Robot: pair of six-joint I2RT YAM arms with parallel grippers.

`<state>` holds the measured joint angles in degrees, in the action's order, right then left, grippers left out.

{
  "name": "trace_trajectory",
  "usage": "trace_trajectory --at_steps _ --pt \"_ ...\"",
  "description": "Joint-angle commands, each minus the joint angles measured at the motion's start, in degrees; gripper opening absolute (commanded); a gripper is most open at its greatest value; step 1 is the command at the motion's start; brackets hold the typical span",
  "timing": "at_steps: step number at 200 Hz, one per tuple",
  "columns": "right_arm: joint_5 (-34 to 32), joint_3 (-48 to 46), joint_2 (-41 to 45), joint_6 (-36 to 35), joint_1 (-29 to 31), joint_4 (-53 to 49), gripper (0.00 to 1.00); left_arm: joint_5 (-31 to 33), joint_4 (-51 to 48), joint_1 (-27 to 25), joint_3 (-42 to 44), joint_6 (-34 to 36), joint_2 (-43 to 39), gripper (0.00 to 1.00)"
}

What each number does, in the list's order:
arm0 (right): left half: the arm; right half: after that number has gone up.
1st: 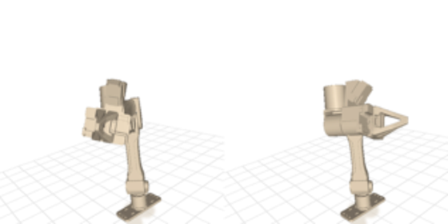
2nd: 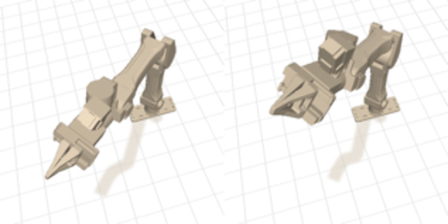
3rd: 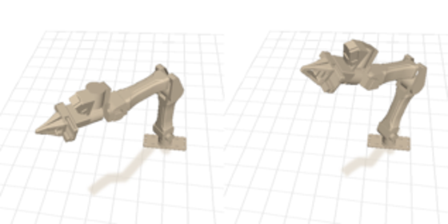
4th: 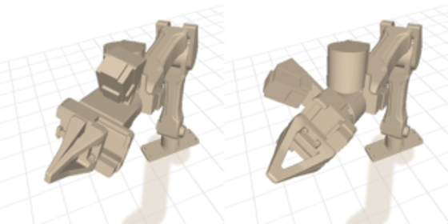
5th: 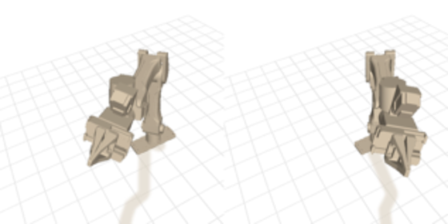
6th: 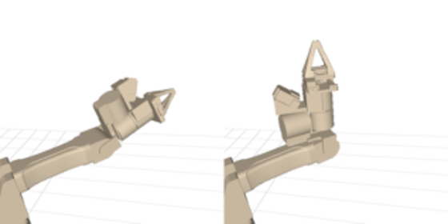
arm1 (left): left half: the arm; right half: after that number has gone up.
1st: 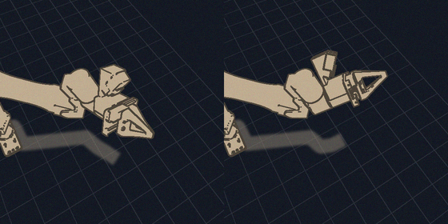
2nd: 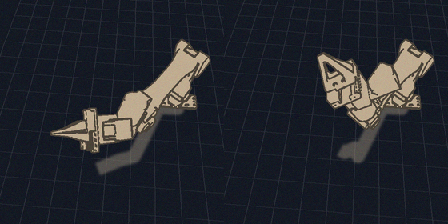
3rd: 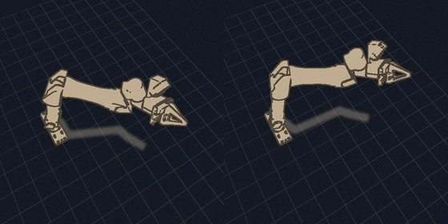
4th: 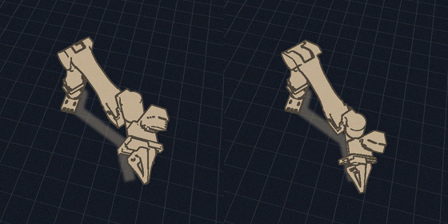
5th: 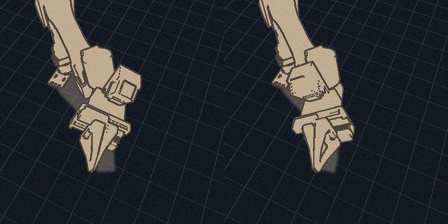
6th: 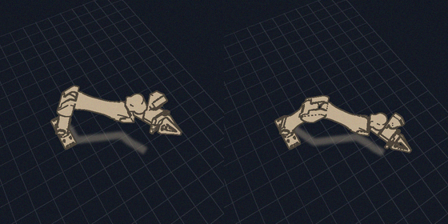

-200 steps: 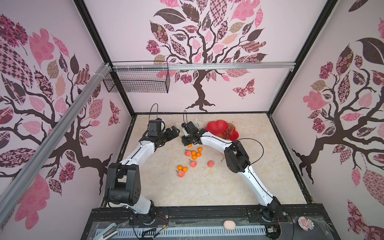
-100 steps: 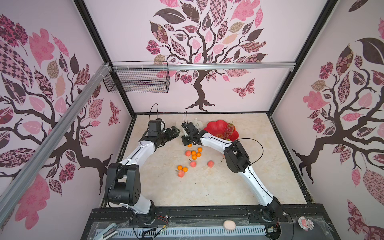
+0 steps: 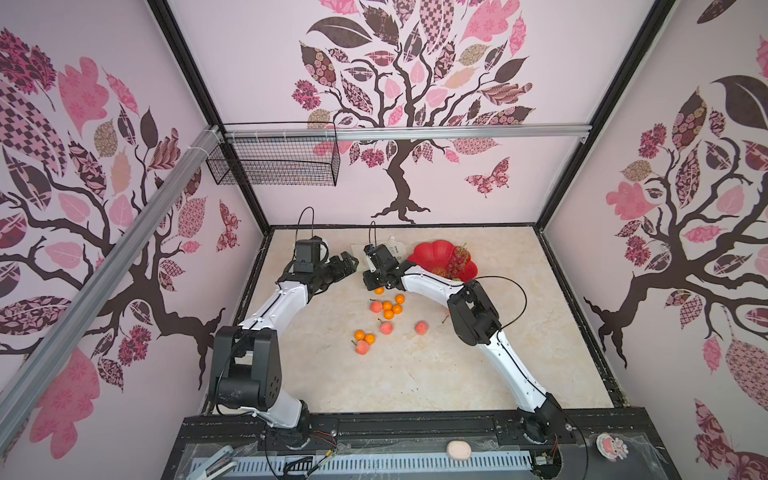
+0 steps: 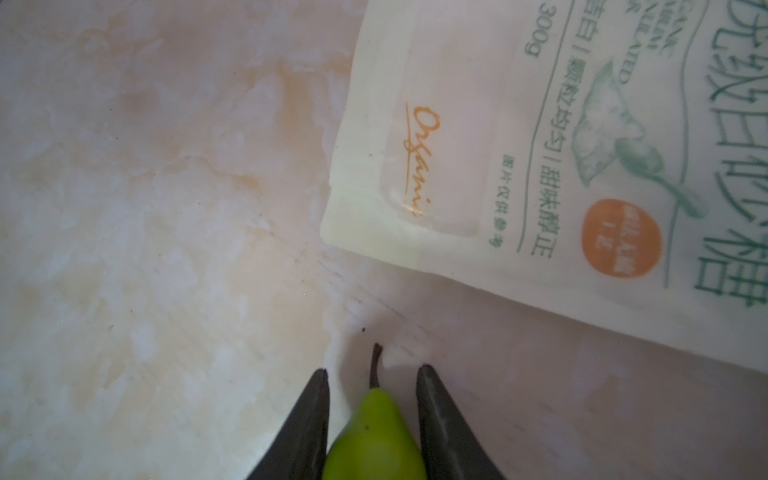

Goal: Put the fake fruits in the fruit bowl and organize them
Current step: 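Lower the right gripper and close it on the small green pear, then carry the small green pear over the red bowl with the right gripper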

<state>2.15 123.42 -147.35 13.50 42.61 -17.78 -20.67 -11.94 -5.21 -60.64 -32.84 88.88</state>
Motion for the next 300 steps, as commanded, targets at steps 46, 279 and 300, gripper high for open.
trace_trajectory --at_steps 46,279,300 --pt "4.48 0.32 9.52 3.37 -1.83 -5.95 0.36 -0.17 0.21 0.46 -1.23 0.24 -0.23 0.95" --pt "14.41 -53.59 48.83 16.23 -28.37 11.82 0.37 5.99 12.88 -33.49 -7.08 16.51 5.16 0.96" --pt "13.09 -55.51 49.61 14.87 -31.34 10.88 0.37 5.78 12.81 -35.55 -13.02 14.27 10.90 0.96"
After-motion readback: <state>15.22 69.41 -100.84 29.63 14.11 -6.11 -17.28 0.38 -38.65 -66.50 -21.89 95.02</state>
